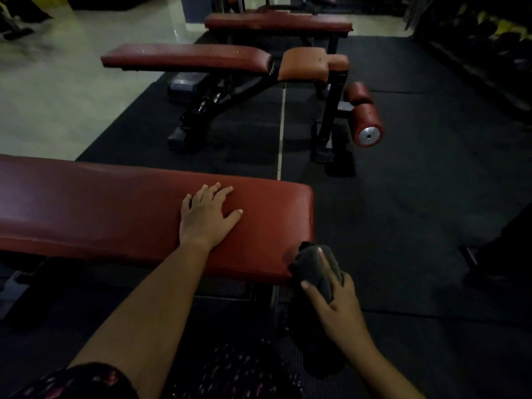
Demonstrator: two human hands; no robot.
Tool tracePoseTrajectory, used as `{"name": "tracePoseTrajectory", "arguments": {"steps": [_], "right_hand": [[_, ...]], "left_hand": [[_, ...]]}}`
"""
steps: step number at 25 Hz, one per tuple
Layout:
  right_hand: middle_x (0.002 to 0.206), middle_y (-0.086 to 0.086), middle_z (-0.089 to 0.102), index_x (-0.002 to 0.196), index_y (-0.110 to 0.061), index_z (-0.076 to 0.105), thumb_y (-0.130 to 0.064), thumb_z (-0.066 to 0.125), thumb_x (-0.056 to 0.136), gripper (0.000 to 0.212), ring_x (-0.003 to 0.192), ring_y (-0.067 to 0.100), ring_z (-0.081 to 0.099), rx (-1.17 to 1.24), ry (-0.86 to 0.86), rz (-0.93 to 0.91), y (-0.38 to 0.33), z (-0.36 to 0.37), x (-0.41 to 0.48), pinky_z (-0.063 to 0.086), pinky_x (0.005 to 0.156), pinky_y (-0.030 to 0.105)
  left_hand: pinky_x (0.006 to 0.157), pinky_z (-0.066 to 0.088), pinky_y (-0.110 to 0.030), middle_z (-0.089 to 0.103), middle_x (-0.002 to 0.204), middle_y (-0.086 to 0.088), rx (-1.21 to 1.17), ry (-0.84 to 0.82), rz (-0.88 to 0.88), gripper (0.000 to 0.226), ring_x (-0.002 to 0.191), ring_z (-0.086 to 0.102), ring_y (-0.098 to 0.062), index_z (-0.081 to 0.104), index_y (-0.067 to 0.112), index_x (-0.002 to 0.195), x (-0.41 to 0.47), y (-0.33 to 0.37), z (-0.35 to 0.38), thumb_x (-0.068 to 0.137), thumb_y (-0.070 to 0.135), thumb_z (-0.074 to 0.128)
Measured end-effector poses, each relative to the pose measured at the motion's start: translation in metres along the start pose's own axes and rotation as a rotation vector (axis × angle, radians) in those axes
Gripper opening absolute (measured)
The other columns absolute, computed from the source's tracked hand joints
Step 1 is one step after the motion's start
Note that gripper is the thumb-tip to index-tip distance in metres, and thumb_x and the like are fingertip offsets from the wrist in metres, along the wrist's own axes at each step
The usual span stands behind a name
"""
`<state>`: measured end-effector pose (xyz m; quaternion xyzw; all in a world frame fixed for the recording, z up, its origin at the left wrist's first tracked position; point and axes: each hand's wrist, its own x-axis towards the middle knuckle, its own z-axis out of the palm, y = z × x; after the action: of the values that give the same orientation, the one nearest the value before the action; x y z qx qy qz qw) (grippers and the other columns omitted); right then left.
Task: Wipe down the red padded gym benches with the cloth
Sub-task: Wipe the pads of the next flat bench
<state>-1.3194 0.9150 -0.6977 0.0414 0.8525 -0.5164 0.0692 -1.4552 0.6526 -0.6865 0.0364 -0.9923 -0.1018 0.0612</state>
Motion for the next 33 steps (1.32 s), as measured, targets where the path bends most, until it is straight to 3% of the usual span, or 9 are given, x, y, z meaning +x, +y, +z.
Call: {"name": "tracePoseTrajectory", "arguments": {"steps": [4, 6, 9, 12, 15, 16, 20, 26, 33], "right_hand": [[0.133, 0.001, 0.042, 0.139, -0.056, 0.030, -0.053, 0.059, 0.090, 0.058, 0.123, 0.019, 0.048, 0.096, 0.070, 0.042, 0.000, -0.001, 0.023, 0.039, 0.093, 0.028], [0.136, -0.001, 0.037, 0.143, -0.054, 0.027, -0.051, 0.057, 0.091, 0.061, 0.122, 0.018, 0.047, 0.022, 0.115, -0.005, 0.000, 0.007, 0.011, 0.040, 0.092, 0.029], [0.142, -0.005, 0.030, 0.144, -0.062, 0.014, -0.048, 0.059, 0.091, 0.071, 0.116, 0.015, 0.043, -0.255, 0.176, -0.235, 0.012, 0.019, -0.018, 0.046, 0.093, 0.035], [0.145, 0.011, 0.032, 0.148, -0.055, 0.019, -0.040, 0.066, 0.077, 0.086, 0.103, 0.037, 0.052, -0.654, 0.283, -0.376, 0.037, 0.012, -0.013, 0.053, 0.077, 0.048], [0.144, 0.013, 0.036, 0.141, -0.045, 0.040, -0.040, 0.048, 0.094, 0.048, 0.097, 0.043, 0.056, -0.844, 0.418, -0.656, 0.039, 0.012, -0.008, 0.048, 0.077, 0.051], [0.144, 0.010, 0.037, 0.140, -0.046, 0.041, -0.043, 0.043, 0.096, 0.044, 0.100, 0.043, 0.055, -0.884, 0.416, -0.706, 0.029, 0.017, -0.007, 0.047, 0.077, 0.050], [0.143, 0.005, 0.041, 0.140, -0.047, 0.044, -0.042, 0.046, 0.084, 0.056, 0.105, 0.040, 0.043, -1.081, 0.325, -0.769, -0.009, 0.047, -0.002, 0.047, 0.074, 0.054], [0.142, 0.003, 0.042, 0.137, -0.046, 0.046, -0.030, 0.022, 0.104, 0.044, 0.102, 0.039, 0.045, -1.094, 0.438, -0.850, 0.027, 0.016, -0.007, 0.049, 0.073, 0.053], [0.140, -0.005, 0.042, 0.130, -0.044, 0.059, -0.037, 0.034, 0.102, 0.037, 0.103, 0.031, 0.047, -1.249, 0.515, -1.086, -0.011, 0.096, 0.013, 0.039, 0.079, 0.046]], "left_hand": [[0.120, 0.009, -0.047, 0.025, 0.160, 0.005, 0.002, -0.005, 0.006, 0.064, 0.150, 0.014, -0.018, 0.032, 0.036, 0.150, 0.000, 0.000, -0.002, 0.093, 0.062, 0.043], [0.120, 0.009, -0.047, 0.024, 0.161, 0.005, 0.007, -0.011, 0.004, 0.064, 0.150, 0.014, -0.018, 0.031, 0.036, 0.151, -0.001, 0.000, -0.003, 0.093, 0.062, 0.042], [0.120, 0.009, -0.047, 0.024, 0.161, 0.005, 0.009, -0.010, 0.006, 0.064, 0.150, 0.014, -0.019, 0.031, 0.036, 0.151, -0.001, -0.001, -0.003, 0.093, 0.062, 0.042], [0.120, 0.008, -0.047, 0.023, 0.161, 0.005, -0.006, -0.023, 0.007, 0.065, 0.150, 0.013, -0.018, 0.030, 0.036, 0.151, 0.000, -0.001, -0.003, 0.093, 0.063, 0.041], [0.120, 0.007, -0.047, 0.022, 0.162, 0.005, 0.003, -0.026, 0.010, 0.065, 0.150, 0.012, -0.018, 0.029, 0.036, 0.152, -0.002, -0.001, -0.003, 0.094, 0.063, 0.039], [0.120, 0.007, -0.047, 0.022, 0.162, 0.005, 0.003, -0.024, 0.009, 0.065, 0.150, 0.013, -0.018, 0.029, 0.036, 0.152, -0.001, 0.000, -0.003, 0.094, 0.063, 0.040], [0.120, 0.008, -0.047, 0.023, 0.161, 0.004, -0.005, -0.028, 0.011, 0.065, 0.150, 0.013, -0.019, 0.030, 0.036, 0.151, 0.000, -0.002, -0.003, 0.093, 0.063, 0.041], [0.121, 0.006, -0.048, 0.023, 0.162, 0.003, -0.045, -0.026, 0.026, 0.066, 0.150, 0.012, -0.019, 0.030, 0.035, 0.152, -0.002, -0.002, -0.004, 0.093, 0.063, 0.041], [0.121, 0.004, -0.049, 0.019, 0.163, 0.003, -0.037, -0.059, 0.041, 0.066, 0.151, 0.008, -0.020, 0.027, 0.034, 0.153, -0.002, -0.003, -0.005, 0.094, 0.063, 0.038]]}}
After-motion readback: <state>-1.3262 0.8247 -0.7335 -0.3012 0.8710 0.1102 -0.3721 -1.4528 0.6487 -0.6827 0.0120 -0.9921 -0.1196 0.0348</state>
